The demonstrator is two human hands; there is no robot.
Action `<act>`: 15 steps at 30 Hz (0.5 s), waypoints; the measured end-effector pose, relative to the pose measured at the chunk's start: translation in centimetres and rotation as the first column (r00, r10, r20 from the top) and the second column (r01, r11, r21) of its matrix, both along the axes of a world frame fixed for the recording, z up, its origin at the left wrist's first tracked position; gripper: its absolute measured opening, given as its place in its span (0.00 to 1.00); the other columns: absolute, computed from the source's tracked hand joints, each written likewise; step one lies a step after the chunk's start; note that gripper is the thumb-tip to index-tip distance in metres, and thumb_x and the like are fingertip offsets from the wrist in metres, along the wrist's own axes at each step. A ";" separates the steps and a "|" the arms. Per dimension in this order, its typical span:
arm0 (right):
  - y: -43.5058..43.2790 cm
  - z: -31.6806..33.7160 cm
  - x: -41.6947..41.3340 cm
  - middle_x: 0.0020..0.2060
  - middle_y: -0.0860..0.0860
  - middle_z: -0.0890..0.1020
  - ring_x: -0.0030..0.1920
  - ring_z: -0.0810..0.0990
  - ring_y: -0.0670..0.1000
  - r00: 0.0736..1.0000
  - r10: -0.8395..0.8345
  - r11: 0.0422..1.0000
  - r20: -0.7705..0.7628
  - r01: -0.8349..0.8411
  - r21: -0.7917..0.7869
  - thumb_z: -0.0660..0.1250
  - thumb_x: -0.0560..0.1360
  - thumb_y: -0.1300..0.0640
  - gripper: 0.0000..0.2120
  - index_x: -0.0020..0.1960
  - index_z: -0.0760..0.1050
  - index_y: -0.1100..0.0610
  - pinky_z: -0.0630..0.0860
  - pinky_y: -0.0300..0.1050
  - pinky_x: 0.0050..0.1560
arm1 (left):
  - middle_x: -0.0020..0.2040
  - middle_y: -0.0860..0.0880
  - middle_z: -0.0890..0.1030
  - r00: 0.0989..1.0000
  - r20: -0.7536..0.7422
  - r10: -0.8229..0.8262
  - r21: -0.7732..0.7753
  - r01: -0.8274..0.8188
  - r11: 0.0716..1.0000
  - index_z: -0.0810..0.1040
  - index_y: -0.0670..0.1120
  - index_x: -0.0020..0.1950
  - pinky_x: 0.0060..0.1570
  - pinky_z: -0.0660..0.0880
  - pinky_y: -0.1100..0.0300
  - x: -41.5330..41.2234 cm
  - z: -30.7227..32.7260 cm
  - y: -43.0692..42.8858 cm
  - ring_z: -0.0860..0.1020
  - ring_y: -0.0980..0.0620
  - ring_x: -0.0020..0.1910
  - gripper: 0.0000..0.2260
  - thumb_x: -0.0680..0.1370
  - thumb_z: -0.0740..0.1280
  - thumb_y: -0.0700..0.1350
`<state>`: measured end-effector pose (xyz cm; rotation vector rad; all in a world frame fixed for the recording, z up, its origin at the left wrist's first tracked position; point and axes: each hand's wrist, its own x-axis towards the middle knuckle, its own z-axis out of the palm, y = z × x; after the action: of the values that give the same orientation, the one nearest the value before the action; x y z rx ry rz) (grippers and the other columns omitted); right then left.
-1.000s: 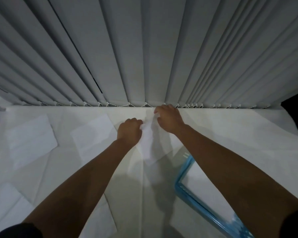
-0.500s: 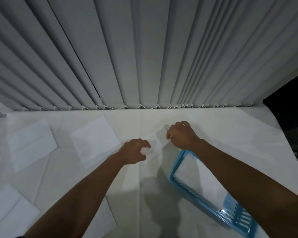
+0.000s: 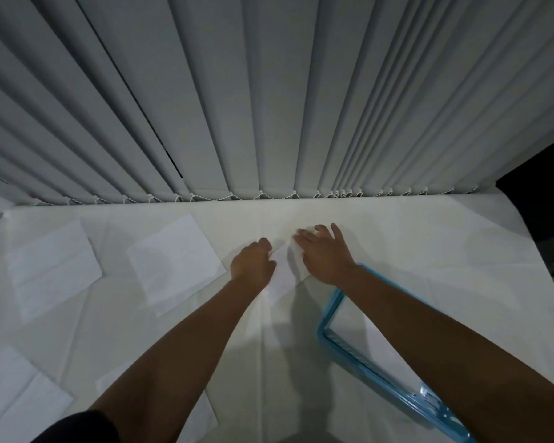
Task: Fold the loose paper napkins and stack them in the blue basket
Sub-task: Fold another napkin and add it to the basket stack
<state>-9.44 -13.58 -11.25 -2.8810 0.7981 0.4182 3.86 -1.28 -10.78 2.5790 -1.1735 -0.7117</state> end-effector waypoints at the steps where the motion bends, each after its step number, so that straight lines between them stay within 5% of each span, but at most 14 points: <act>1: -0.1 0.0 -0.1 0.75 0.45 0.62 0.73 0.59 0.55 1.000 -0.009 1.000 -0.005 0.008 -0.019 0.55 0.77 0.54 0.26 0.75 0.59 0.49 0.45 0.60 0.73 | 0.55 0.46 0.79 1.000 -0.021 0.016 0.029 -0.015 0.999 0.72 0.48 0.59 0.46 0.69 0.56 0.1 0.0 -0.3 0.77 0.44 0.56 0.13 0.76 0.65 0.49; 5: -0.5 0.7 -0.6 0.75 0.46 0.62 0.73 0.58 0.55 0.992 -0.129 0.992 0.005 0.129 0.009 0.55 0.78 0.55 0.25 0.75 0.59 0.50 0.48 0.57 0.74 | 0.55 0.46 0.80 0.988 -0.149 0.041 0.135 -0.020 0.991 0.75 0.45 0.54 0.45 0.70 0.58 0.8 0.5 -1.0 0.77 0.45 0.56 0.10 0.74 0.65 0.45; 8: 0.5 2.4 -1.2 0.69 0.49 0.72 0.67 0.67 0.55 0.926 -0.281 0.959 0.252 0.264 0.100 0.58 0.77 0.56 0.21 0.69 0.70 0.51 0.62 0.52 0.67 | 0.54 0.42 0.80 0.908 -0.372 0.193 0.065 -0.182 0.981 0.77 0.41 0.51 0.47 0.72 0.57 0.9 1.5 -1.0 0.78 0.43 0.54 0.09 0.72 0.69 0.42; 11: 2.7 4.7 -2.5 0.53 0.50 0.82 0.53 0.77 0.53 0.745 -0.483 0.873 0.459 0.367 0.322 0.60 0.76 0.58 0.13 0.57 0.78 0.53 0.72 0.48 0.52 | 0.48 0.41 0.80 0.615 -0.703 0.356 0.009 -0.492 0.870 0.76 0.44 0.41 0.41 0.75 0.57 0.5 3.4 -0.2 0.78 0.44 0.44 0.05 0.72 0.72 0.39; 15: 6.8 6.9 -4.6 0.31 0.48 0.78 0.36 0.78 0.51 0.636 -0.680 0.716 0.366 0.468 0.518 0.60 0.77 0.46 0.15 0.36 0.74 0.52 0.72 0.45 0.37 | 0.51 0.41 0.82 0.278 -0.925 0.258 -0.001 -0.683 0.731 0.79 0.42 0.50 0.50 0.78 0.56 -1.8 6.0 1.0 0.81 0.46 0.45 0.05 0.76 0.68 0.37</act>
<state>-14.00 -6.74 -4.30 -2.0237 1.2894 -0.2872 2.08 -0.31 -4.73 1.5457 -0.0806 -1.2482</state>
